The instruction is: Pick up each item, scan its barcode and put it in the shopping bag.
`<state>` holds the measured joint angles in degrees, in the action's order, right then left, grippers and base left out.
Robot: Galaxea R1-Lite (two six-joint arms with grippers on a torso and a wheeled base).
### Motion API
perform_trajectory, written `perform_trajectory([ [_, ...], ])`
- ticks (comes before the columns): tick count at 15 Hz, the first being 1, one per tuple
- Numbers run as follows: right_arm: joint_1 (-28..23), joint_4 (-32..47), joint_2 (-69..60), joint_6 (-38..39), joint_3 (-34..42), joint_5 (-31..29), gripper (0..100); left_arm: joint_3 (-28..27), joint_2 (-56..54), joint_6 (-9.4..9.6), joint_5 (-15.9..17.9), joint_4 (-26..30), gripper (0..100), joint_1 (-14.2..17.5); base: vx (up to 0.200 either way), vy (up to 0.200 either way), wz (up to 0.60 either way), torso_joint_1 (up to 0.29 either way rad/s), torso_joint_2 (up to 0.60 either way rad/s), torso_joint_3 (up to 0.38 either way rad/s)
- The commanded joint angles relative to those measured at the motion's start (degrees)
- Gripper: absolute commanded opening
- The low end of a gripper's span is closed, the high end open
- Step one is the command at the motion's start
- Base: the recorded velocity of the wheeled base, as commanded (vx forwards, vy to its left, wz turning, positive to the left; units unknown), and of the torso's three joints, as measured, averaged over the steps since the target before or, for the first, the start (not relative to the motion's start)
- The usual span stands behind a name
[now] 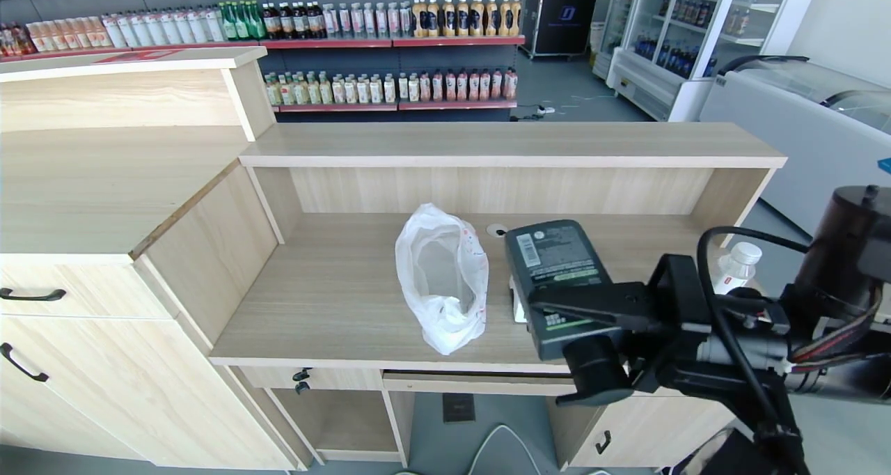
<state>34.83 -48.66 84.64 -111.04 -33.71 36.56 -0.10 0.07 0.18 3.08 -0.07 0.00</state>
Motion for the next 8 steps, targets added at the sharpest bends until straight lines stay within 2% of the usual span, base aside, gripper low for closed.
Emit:
perform_trajectory([
  [1,-19.8,-0.1,-9.2,17.9,2.3,-9.0,0,0.0,0.0,-0.01,0.0,0.0,100,0.0,0.0,0.0,0.0,0.0,0.0,0.0],
  [3,-39.8,0.1,-14.2,23.4,5.1,-6.9,0,0.0,0.0,-0.01,0.0,0.0,100,0.0,0.0,0.0,0.0,0.0,0.0,0.0],
  [4,-48.0,0.2,-15.2,25.2,5.3,-3.4,0,0.0,0.0,-0.01,0.0,0.0,100,0.0,0.0,0.0,0.0,0.0,0.0,0.0],
  [5,-59.4,3.8,-16.3,29.9,5.8,5.5,0,0.0,0.0,-0.01,0.0,0.0,100,0.0,0.0,0.0,0.0,0.0,0.0,0.0],
  [6,-65.5,10.5,-17.7,33.4,5.8,10.8,0,0.0,0.0,-0.01,0.0,0.0,100,0.0,0.0,0.0,0.0,0.0,0.0,0.0],
  [8,-73.3,22.7,-20.1,37.6,5.3,13.1,0,0.0,0.0,-0.01,0.0,0.0,100,0.0,0.0,0.0,0.0,0.0,0.0,0.0],
])
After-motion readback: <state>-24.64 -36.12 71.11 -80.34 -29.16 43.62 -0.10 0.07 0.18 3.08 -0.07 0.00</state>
